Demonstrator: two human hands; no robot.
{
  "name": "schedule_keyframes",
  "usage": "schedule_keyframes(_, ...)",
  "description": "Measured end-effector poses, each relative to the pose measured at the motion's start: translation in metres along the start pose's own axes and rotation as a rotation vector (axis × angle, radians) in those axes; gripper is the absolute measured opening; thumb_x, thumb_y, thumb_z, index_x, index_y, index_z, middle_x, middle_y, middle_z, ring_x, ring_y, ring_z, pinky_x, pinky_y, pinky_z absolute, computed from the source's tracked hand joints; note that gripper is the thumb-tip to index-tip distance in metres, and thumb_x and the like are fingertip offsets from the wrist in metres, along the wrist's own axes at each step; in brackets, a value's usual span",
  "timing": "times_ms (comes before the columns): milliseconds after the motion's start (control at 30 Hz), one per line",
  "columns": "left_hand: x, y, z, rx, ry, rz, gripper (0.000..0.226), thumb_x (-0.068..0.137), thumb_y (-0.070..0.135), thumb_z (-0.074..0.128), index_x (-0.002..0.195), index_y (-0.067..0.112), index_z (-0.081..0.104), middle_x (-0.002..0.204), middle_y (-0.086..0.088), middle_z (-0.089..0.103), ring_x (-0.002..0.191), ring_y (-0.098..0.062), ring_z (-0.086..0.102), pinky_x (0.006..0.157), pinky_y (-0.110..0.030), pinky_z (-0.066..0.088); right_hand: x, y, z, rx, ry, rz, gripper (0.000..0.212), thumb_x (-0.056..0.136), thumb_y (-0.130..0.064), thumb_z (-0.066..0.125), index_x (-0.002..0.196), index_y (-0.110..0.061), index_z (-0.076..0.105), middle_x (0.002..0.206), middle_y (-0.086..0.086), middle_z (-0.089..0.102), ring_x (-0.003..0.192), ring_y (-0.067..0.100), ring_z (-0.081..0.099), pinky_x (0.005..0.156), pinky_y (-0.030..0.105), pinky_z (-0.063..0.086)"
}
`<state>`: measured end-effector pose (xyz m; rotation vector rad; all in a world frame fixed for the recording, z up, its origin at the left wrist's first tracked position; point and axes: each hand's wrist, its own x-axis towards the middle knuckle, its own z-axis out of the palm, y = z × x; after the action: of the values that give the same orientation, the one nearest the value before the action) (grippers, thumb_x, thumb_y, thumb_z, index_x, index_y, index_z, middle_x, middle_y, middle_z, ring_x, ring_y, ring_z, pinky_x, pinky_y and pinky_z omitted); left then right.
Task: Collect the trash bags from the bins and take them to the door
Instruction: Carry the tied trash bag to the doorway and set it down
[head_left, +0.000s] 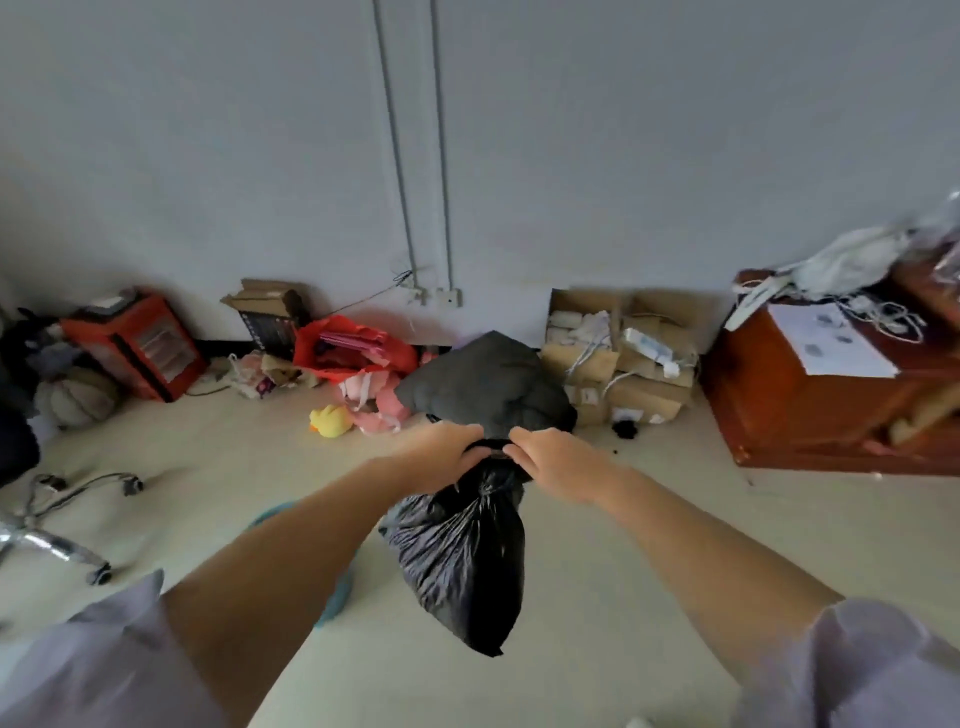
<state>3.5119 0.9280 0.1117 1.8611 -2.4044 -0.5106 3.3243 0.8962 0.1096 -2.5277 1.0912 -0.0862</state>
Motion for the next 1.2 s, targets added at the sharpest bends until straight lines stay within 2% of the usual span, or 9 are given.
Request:
schedule_keyframes(67, 0.019, 0.038, 0.007, 0.021, -0.042, 0.083, 0.031, 0.099, 0.036, 0.039, 0.103, 0.01, 0.054, 0.095, -0.011, 0.065, 0.086, -0.029, 0.061, 0.066, -0.034, 0.04, -0.038, 0.026, -0.004, -0.006, 0.028, 0.103, 0.023, 0.102, -0.028, 0.033, 0.087, -0.011, 0.04, 0.078, 0.016, 0.056, 0.078, 0.038, 0.059, 0.063, 0.042, 0.035)
schedule_keyframes(133, 0.036, 0.083, 0.015, 0.048, -0.094, 0.159, 0.029, 0.1, 0.036, 0.039, 0.1, 0.01, 0.053, 0.093, -0.01, 0.065, 0.086, -0.028, 0.061, 0.065, -0.033, 0.039, -0.076, 0.053, -0.006, -0.004, 0.043, 0.206, 0.027, 0.102, -0.028, 0.032, 0.093, -0.006, 0.047, 0.082, 0.016, 0.057, 0.082, 0.038, 0.059, 0.066, 0.04, 0.035)
schedule_keyframes(267, 0.072, 0.176, 0.04, 0.065, -0.167, 0.283, 0.031, 0.1, 0.035, 0.038, 0.102, 0.01, 0.055, 0.09, -0.009, 0.065, 0.081, -0.026, 0.06, 0.069, -0.037, 0.046, -0.155, 0.11, -0.016, -0.021, 0.089, 0.339, 0.031, 0.103, -0.027, 0.029, 0.1, -0.005, 0.051, 0.086, 0.013, 0.06, 0.079, 0.032, 0.057, 0.064, 0.031, 0.028)
schedule_keyframes(400, 0.118, 0.291, 0.077, 0.062, -0.22, 0.415, 0.03, 0.099, 0.035, 0.038, 0.104, 0.011, 0.056, 0.092, -0.008, 0.066, 0.082, -0.026, 0.062, 0.074, -0.041, 0.05, -0.261, 0.174, -0.033, -0.023, 0.18, 0.482, 0.026, 0.103, -0.029, 0.029, 0.095, -0.011, 0.046, 0.064, -0.009, 0.035, 0.061, 0.019, 0.038, 0.055, 0.03, 0.022)
schedule_keyframes(567, 0.158, 0.463, 0.121, 0.105, -0.272, 0.662, 0.03, 0.1, 0.034, 0.036, 0.103, 0.012, 0.056, 0.093, -0.008, 0.065, 0.08, -0.022, 0.056, 0.072, -0.035, 0.045, -0.408, 0.259, -0.054, -0.024, 0.223, 0.716, 0.032, 0.103, -0.029, 0.027, 0.102, -0.004, 0.048, 0.074, 0.001, 0.045, 0.068, 0.023, 0.042, 0.063, 0.032, 0.028)
schedule_keyframes(700, 0.183, 0.576, 0.146, 0.116, -0.333, 0.808, 0.031, 0.1, 0.036, 0.035, 0.1, 0.011, 0.054, 0.093, -0.01, 0.064, 0.085, -0.027, 0.058, 0.079, -0.042, 0.048, -0.5, 0.31, -0.074, -0.012, 0.237, 0.859, 0.025, 0.103, -0.029, 0.026, 0.095, -0.012, 0.042, 0.076, 0.001, 0.045, 0.068, 0.022, 0.042, 0.065, 0.032, 0.028)
schedule_keyframes(833, 0.213, 0.665, 0.164, 0.131, -0.37, 0.901, 0.029, 0.101, 0.035, 0.034, 0.096, 0.012, 0.051, 0.088, -0.008, 0.06, 0.082, -0.026, 0.056, 0.073, -0.038, 0.044, -0.562, 0.361, -0.095, 0.025, 0.248, 0.961, 0.024, 0.103, -0.03, 0.025, 0.09, -0.014, 0.037, 0.064, -0.007, 0.038, 0.054, 0.011, 0.035, 0.056, 0.029, 0.027)
schedule_keyframes(933, 0.242, 0.721, 0.174, 0.14, -0.393, 0.978, 0.025, 0.101, 0.034, 0.034, 0.09, 0.016, 0.047, 0.081, -0.003, 0.054, 0.076, -0.024, 0.051, 0.067, -0.033, 0.037, -0.595, 0.403, -0.109, 0.058, 0.277, 1.034, 0.024, 0.103, -0.029, 0.026, 0.088, -0.015, 0.036, 0.063, -0.006, 0.038, 0.053, 0.01, 0.035, 0.049, 0.025, 0.025)
schedule_keyframes(1200, 0.36, 0.85, 0.195, 0.182, -0.432, 1.175, 0.024, 0.101, 0.033, 0.036, 0.087, 0.015, 0.045, 0.077, -0.003, 0.051, 0.073, -0.025, 0.049, 0.064, -0.033, 0.034, -0.646, 0.532, -0.155, 0.06, 0.35, 1.186, 0.025, 0.103, -0.03, 0.026, 0.086, -0.014, 0.036, 0.063, -0.006, 0.038, 0.066, 0.024, 0.042, 0.062, 0.033, 0.03)
